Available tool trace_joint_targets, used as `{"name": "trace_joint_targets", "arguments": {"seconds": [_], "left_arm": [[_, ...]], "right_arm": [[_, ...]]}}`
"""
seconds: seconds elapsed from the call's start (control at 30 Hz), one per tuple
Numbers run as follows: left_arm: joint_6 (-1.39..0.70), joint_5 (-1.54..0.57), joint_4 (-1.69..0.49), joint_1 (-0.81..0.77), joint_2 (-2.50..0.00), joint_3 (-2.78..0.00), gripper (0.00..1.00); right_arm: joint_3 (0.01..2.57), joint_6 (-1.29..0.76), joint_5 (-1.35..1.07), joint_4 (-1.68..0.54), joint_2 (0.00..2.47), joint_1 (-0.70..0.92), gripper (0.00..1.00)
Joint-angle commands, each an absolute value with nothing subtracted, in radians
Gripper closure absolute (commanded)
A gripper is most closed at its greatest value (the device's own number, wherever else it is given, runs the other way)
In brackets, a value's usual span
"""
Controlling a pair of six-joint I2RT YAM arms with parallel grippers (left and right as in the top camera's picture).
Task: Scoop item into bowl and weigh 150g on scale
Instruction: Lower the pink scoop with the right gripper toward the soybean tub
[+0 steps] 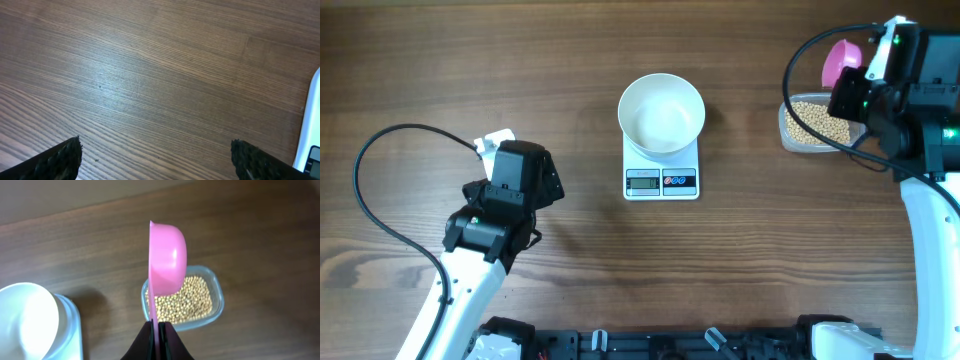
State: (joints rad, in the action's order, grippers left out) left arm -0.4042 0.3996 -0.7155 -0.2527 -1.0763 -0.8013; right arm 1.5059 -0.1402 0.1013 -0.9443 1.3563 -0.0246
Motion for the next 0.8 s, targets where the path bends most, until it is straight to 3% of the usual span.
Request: {"name": "trace_joint_targets", "arguments": {"seconds": [0.0, 0.63, 0.77], "left_arm": [[-0.397, 0.42, -0.716, -0.245, -1.08, -0.797, 0.0], [-0.397, 0.42, -0.716, -0.245, -1.08, -0.797, 0.0], [-0.397, 0.42, -0.716, -0.245, -1.08, -0.797, 0.0]], "right_arm": [[1.511, -0.054, 0.096, -0.948, 1.338, -0.028, 0.96], [1.511, 0.026, 0.096, -0.85, 1.354, -0.028, 0.96], [1.511, -0.076, 0.096, -0.803, 1.354, -0.028, 0.96]]}}
